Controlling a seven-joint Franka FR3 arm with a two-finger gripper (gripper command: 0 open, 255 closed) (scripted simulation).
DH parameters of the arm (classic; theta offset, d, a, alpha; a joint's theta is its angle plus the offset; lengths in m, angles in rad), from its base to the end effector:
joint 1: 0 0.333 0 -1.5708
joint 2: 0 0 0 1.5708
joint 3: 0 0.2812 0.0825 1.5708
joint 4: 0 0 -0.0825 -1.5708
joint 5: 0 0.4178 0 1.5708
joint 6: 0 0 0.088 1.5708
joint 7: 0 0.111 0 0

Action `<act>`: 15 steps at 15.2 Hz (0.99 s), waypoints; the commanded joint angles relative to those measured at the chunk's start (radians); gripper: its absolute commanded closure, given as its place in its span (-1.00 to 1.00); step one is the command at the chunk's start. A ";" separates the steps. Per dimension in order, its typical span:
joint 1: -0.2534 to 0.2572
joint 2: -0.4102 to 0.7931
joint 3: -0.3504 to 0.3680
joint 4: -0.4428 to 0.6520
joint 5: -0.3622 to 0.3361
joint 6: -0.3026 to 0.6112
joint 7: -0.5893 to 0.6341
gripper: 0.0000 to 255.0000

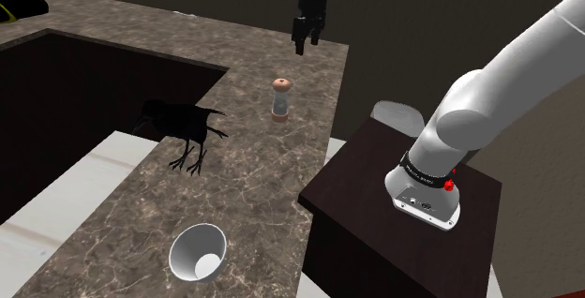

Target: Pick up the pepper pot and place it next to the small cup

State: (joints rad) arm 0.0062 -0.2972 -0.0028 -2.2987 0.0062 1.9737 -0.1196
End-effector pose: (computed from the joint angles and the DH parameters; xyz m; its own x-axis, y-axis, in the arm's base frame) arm 0.4955 0.0021 0.4132 0.9924 0.1204 -0.0268 0.1202 -0.9927 -0.0097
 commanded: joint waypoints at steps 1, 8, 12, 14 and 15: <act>-0.001 0.076 -0.001 0.025 -0.002 0.044 -0.001 -1.00; -0.008 0.342 -0.008 0.144 -0.009 0.163 -0.008 -1.00; -0.012 0.498 -0.012 0.239 -0.012 0.207 -0.012 -1.00; -0.014 0.574 -0.014 0.292 -0.013 0.222 -0.014 -1.00; -0.014 0.581 -0.014 0.287 -0.012 0.234 -0.014 -1.00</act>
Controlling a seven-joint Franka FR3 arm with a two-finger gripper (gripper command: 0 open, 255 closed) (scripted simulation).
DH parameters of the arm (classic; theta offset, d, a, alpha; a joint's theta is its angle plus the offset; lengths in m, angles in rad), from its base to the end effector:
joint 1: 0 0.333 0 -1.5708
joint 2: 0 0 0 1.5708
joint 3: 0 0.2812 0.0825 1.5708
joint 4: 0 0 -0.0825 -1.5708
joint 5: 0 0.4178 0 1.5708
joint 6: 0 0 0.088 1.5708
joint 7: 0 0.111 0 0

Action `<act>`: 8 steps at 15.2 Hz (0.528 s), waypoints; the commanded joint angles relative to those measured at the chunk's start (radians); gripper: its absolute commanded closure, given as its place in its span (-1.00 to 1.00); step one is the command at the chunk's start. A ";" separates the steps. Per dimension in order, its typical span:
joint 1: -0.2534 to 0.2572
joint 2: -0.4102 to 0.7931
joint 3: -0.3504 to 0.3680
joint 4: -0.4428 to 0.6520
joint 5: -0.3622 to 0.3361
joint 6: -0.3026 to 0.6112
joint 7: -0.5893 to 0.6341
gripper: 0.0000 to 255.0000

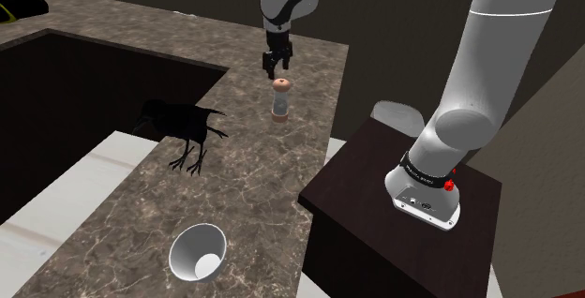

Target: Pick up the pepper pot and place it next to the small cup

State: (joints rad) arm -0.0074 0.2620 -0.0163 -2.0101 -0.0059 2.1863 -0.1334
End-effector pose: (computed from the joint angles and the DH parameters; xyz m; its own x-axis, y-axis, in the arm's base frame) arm 0.6029 -0.0145 0.2586 0.9898 0.1131 -0.0861 0.1133 -0.9936 -0.0028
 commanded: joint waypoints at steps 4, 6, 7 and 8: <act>-0.001 0.049 0.000 -0.022 0.000 0.069 0.000 -1.00; -0.001 0.065 0.000 -0.030 0.000 0.093 0.000 -1.00; -0.001 0.069 0.000 -0.033 0.000 0.100 0.000 -1.00; -0.001 0.069 0.000 -0.033 0.000 0.100 0.000 -1.00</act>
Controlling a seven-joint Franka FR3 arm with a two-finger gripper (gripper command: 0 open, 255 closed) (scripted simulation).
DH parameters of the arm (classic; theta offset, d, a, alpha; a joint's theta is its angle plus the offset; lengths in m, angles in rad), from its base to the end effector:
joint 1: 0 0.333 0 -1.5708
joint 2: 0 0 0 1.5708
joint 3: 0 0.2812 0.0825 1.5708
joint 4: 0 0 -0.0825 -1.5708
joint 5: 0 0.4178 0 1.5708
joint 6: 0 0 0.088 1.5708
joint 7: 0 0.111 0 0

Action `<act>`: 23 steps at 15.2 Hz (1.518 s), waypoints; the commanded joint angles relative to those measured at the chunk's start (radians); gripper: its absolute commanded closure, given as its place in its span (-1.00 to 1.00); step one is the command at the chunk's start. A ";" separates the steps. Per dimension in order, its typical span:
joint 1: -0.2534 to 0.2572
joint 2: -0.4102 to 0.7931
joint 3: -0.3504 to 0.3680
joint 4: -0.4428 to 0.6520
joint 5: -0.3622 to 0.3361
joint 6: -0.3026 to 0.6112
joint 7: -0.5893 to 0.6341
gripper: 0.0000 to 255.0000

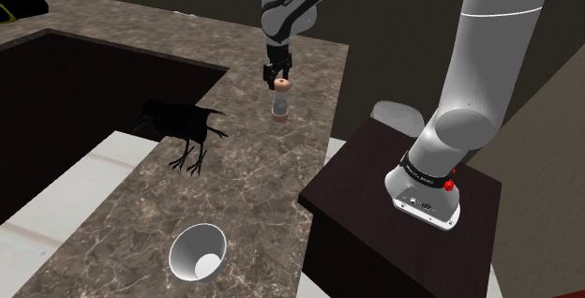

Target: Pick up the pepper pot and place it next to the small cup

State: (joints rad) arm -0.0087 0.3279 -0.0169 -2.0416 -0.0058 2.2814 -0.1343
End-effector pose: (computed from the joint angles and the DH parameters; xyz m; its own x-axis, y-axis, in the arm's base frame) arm 0.5969 -0.0156 0.2126 0.9897 0.1128 -0.0884 0.1130 -0.9936 -0.0024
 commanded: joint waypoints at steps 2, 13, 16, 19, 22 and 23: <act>0.000 0.003 0.000 -0.001 0.000 0.005 0.001 -1.00; 0.001 0.003 0.000 -0.001 0.000 0.005 0.001 1.00; 0.001 0.003 0.000 -0.001 0.000 0.005 0.001 1.00; 0.000 -0.015 0.000 0.003 0.000 -0.018 0.001 1.00; 0.001 -0.040 0.000 0.012 -0.001 -0.052 0.000 1.00; 0.001 -0.048 0.000 0.016 -0.001 -0.064 0.000 1.00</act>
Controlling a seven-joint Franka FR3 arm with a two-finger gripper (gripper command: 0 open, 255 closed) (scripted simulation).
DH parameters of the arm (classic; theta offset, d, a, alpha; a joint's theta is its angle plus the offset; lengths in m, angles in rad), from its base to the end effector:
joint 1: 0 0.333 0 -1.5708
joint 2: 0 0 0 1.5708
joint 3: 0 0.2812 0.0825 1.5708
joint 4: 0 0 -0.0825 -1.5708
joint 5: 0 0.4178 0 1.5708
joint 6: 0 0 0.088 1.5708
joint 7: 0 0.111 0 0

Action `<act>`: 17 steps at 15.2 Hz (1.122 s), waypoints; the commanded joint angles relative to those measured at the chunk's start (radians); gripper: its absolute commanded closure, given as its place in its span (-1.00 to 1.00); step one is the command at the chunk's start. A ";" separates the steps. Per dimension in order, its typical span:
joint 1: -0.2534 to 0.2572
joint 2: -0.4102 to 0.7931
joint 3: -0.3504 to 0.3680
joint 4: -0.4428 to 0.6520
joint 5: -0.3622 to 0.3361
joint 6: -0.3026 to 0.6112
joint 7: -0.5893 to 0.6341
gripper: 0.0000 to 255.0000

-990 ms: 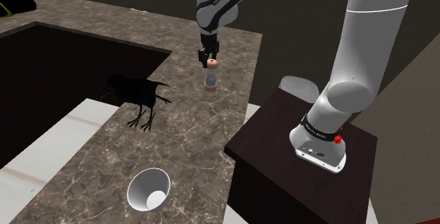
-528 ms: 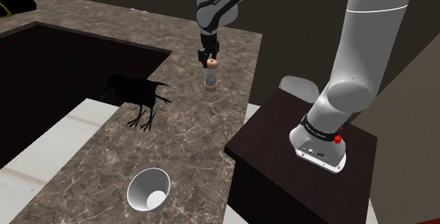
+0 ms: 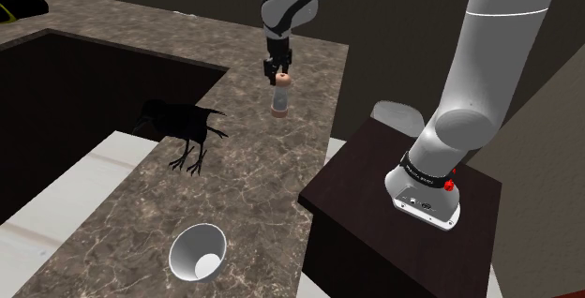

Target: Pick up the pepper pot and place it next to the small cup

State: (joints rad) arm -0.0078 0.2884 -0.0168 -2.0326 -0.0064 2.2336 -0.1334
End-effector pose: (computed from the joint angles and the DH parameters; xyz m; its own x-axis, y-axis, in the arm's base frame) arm 0.5988 -0.0150 0.2364 0.9897 0.1129 -0.0878 0.1131 -0.9936 -0.0022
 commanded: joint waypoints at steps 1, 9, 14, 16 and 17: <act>0.000 -0.017 0.000 0.010 0.000 -0.027 0.000 1.00; 0.000 -0.075 0.000 0.047 -0.001 -0.122 -0.001 1.00; 0.000 -0.105 -0.001 0.077 -0.001 -0.182 -0.001 1.00; 0.000 -0.116 -0.001 0.091 -0.001 -0.207 -0.001 1.00; 0.000 -0.121 -0.001 0.098 -0.001 -0.219 -0.001 1.00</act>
State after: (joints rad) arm -0.0069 0.1712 -0.0170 -1.9416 -0.0076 2.0254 -0.1334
